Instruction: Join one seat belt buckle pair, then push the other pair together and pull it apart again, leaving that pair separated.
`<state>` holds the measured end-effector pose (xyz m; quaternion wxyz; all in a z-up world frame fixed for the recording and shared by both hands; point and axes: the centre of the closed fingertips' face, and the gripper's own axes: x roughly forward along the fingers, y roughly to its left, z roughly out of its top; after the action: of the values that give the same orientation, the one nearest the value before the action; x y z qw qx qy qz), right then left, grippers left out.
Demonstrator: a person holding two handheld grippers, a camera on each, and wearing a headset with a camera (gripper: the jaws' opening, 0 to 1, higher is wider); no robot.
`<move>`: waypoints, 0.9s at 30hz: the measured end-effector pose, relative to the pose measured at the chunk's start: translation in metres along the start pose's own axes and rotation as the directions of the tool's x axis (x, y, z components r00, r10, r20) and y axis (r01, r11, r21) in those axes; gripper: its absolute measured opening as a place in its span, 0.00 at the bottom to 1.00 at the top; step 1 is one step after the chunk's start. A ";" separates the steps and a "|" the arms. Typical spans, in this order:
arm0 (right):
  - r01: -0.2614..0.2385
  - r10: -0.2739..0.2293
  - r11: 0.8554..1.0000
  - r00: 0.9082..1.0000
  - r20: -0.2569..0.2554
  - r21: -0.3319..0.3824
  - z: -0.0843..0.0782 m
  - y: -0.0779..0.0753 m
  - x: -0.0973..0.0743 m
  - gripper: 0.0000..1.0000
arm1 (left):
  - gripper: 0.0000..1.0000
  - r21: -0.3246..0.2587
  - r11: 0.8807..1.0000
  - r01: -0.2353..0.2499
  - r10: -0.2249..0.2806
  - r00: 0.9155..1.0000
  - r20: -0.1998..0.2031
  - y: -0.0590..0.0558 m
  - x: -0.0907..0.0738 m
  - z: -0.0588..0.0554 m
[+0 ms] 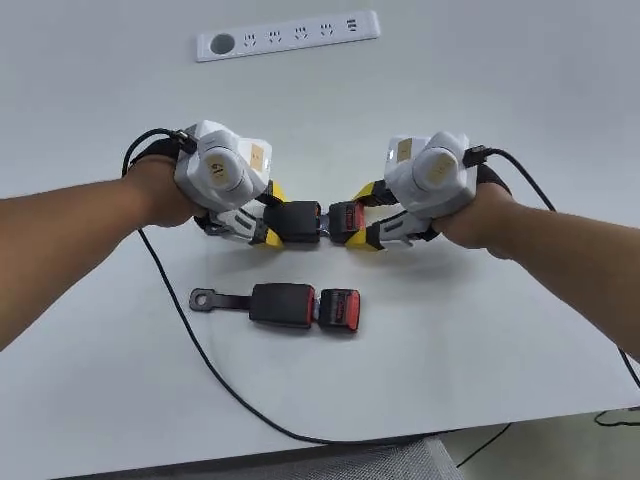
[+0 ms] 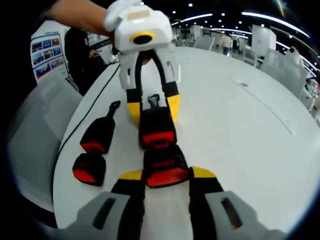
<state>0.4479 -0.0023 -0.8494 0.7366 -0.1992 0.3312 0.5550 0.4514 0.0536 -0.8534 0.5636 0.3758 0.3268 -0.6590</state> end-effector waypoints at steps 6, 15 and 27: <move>0.028 -0.027 0.999 0.999 -0.019 0.032 0.000 0.001 -0.001 0.32 | 0.32 0.002 1.000 0.001 -0.001 1.000 -0.017 0.000 0.000 0.000; 0.074 -0.072 0.997 0.996 -0.052 0.038 -0.001 -0.001 -0.001 0.33 | 0.33 -0.009 1.000 -0.003 0.003 1.000 -0.023 0.001 -0.001 0.000; 0.077 -0.076 0.997 0.995 -0.071 0.025 -0.002 -0.003 -0.001 0.33 | 0.33 -0.017 1.000 -0.004 0.004 1.000 -0.029 0.001 -0.002 0.000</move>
<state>0.4500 -0.0058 -0.8504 0.7480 -0.2207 0.3565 0.5145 0.4526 0.0542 -0.8521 0.5635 0.3810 0.3397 -0.6495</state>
